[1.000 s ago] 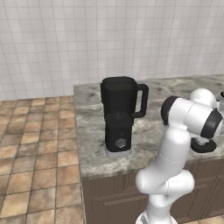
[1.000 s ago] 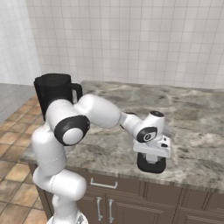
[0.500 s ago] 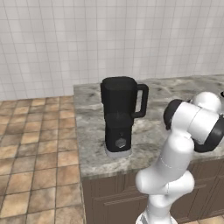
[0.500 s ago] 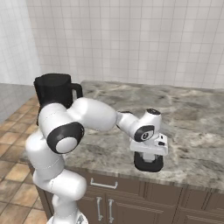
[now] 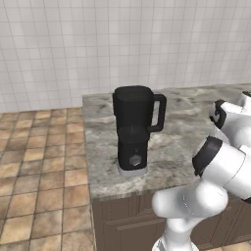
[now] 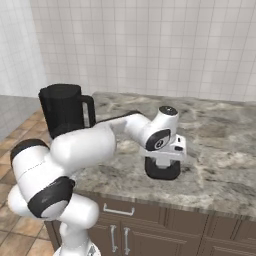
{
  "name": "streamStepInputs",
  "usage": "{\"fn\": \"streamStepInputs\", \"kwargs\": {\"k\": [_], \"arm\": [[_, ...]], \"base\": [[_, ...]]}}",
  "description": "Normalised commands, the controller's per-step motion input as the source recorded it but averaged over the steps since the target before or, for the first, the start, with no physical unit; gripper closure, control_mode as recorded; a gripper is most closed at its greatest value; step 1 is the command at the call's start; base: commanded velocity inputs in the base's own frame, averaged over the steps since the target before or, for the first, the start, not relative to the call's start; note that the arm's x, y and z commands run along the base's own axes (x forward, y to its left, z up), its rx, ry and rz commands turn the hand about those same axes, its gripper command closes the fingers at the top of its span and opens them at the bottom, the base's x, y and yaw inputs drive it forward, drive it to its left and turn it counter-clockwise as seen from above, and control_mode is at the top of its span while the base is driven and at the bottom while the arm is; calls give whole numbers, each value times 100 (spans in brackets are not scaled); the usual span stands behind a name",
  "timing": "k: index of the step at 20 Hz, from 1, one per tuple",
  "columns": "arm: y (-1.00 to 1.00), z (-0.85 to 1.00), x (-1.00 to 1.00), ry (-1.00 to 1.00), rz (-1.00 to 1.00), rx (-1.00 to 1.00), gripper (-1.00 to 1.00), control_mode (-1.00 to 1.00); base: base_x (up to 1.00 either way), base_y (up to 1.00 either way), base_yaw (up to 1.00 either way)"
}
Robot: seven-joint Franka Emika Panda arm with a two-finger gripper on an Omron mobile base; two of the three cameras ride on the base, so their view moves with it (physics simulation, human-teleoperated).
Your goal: Close the lid blender by securely placing the lid on top.
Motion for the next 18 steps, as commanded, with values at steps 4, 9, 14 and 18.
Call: {"fn": "streamStepInputs", "kwargs": {"k": [4, 9, 14, 18], "arm": [[57, 100, -9, -14, 0, 0, 100, -100], [63, 91, -6, -16, 0, 0, 100, -100], [58, 75, -11, -19, 0, 0, 100, -100], [52, 59, -9, -25, 0, 0, 100, -100]], "base": [[0, 0, 0], [0, 0, 0], [0, 0, 0], [0, 0, 0]]}}
